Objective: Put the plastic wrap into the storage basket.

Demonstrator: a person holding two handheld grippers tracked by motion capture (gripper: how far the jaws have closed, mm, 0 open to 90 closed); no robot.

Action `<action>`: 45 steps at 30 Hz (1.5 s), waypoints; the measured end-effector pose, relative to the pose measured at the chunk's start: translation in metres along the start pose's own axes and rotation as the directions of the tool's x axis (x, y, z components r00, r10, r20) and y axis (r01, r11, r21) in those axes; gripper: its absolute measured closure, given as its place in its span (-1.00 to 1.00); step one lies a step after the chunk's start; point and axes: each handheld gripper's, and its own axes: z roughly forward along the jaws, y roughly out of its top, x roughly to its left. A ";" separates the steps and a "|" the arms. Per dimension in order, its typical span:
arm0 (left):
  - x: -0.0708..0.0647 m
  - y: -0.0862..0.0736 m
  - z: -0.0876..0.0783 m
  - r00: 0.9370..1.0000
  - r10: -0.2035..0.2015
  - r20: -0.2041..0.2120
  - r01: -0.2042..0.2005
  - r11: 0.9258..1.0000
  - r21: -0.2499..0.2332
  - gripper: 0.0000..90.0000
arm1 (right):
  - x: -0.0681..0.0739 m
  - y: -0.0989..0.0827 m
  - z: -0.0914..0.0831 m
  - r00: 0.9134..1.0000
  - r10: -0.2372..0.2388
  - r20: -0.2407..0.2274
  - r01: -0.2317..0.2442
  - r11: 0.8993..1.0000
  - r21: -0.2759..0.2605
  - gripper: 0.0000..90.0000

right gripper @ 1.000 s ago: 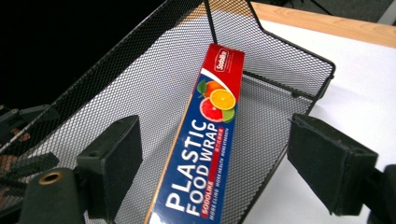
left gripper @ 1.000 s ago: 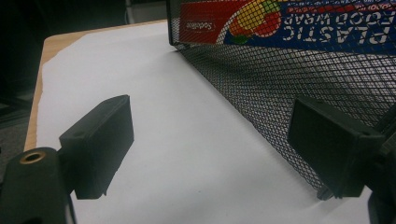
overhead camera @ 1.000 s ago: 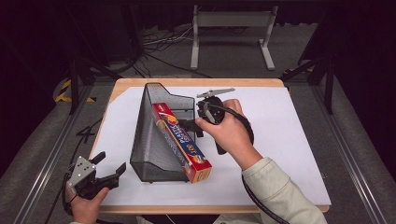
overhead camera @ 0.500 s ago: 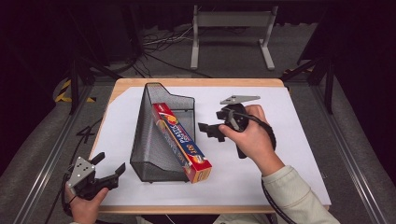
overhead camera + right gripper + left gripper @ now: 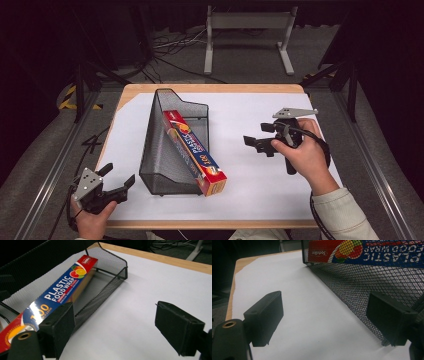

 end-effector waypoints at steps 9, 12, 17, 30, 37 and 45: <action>0.000 0.000 0.000 1.000 0.007 0.000 -0.007 1.000 0.003 -0.66 | -0.023 -0.018 -0.020 0.999 -0.031 0.036 0.030 1.000 0.005 -0.64; -0.001 0.000 0.001 1.000 0.008 0.002 -0.008 1.000 0.002 -0.66 | -0.033 -0.026 -0.028 0.998 -0.021 0.053 0.021 1.000 -0.014 -0.64; -0.001 0.000 0.000 1.000 0.006 0.000 -0.006 1.000 0.000 -0.66 | -0.045 -0.040 -0.035 0.997 -0.028 0.070 0.029 0.999 -0.024 -0.65; -0.002 0.001 0.000 1.000 0.012 0.007 -0.012 1.000 0.003 -0.67 | -0.061 -0.089 -0.040 0.994 -0.041 0.103 0.050 0.995 -0.085 -0.64; -0.003 0.001 0.000 1.000 0.019 0.009 -0.019 1.000 0.004 -0.67 | -0.064 -0.110 -0.040 0.995 -0.034 0.095 0.044 0.993 -0.113 -0.64; -0.002 0.001 0.000 1.000 0.017 0.011 -0.017 1.000 0.006 -0.67 | -0.066 -0.131 -0.037 0.992 -0.055 0.117 0.067 0.992 -0.103 -0.64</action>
